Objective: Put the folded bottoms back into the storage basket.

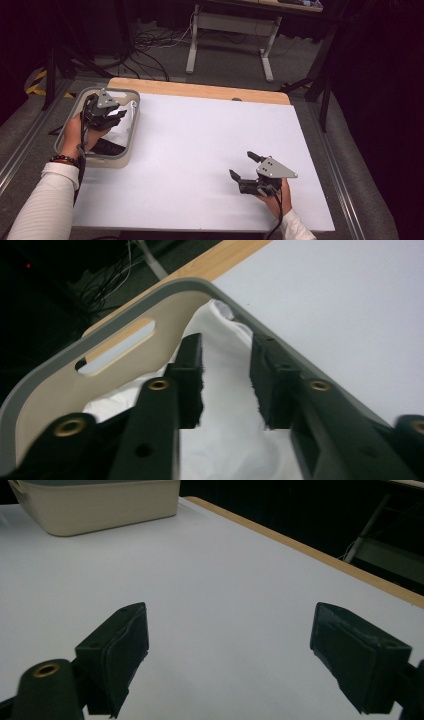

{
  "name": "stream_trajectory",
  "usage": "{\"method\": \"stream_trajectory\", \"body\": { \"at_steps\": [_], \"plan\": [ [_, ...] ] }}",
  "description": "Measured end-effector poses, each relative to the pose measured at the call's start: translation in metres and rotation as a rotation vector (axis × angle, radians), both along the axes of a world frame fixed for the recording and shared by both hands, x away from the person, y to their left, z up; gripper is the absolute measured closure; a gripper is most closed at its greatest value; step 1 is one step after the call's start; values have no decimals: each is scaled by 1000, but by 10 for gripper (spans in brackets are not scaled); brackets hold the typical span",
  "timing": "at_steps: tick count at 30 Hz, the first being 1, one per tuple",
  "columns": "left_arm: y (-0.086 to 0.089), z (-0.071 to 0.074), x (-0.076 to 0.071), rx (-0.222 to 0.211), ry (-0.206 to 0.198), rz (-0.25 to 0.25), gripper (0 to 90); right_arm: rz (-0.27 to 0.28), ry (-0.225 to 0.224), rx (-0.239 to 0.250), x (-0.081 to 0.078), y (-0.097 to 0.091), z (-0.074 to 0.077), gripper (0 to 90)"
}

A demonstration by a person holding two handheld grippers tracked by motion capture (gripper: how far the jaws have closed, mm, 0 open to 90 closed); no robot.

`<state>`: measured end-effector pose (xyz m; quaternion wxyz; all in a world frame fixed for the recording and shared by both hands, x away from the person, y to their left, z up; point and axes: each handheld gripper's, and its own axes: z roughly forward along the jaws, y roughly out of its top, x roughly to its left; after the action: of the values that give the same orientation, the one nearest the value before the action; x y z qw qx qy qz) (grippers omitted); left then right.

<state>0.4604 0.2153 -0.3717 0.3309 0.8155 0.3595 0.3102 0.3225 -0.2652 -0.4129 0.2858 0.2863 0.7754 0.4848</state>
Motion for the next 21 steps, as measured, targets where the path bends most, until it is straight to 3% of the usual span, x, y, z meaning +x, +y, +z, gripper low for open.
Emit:
{"method": "stream_trajectory", "body": {
  "at_steps": [2,4,6,13,16,19,21],
  "plan": [
    [-2,0,-3,-37,-1,-13,574,0,1,-7,-2,-3,-1,136],
    [-7,0,-7,-15,-19,-37,556,1,8,-16,-3,-5,-3,135],
    [-12,0,-10,-2,-18,-44,478,-2,10,-24,-3,-7,-5,131],
    [-27,3,-28,-39,-82,-91,361,-19,31,-19,-5,-15,-8,116],
    [-34,3,-38,-74,-98,-109,325,-18,36,-28,-7,-15,-10,105],
    [-42,3,-47,-37,-140,-102,284,-24,36,-36,-6,-15,-10,109],
    [-45,2,-51,-61,-148,-103,226,-20,30,-43,-6,-13,-9,110]
  ]
}}
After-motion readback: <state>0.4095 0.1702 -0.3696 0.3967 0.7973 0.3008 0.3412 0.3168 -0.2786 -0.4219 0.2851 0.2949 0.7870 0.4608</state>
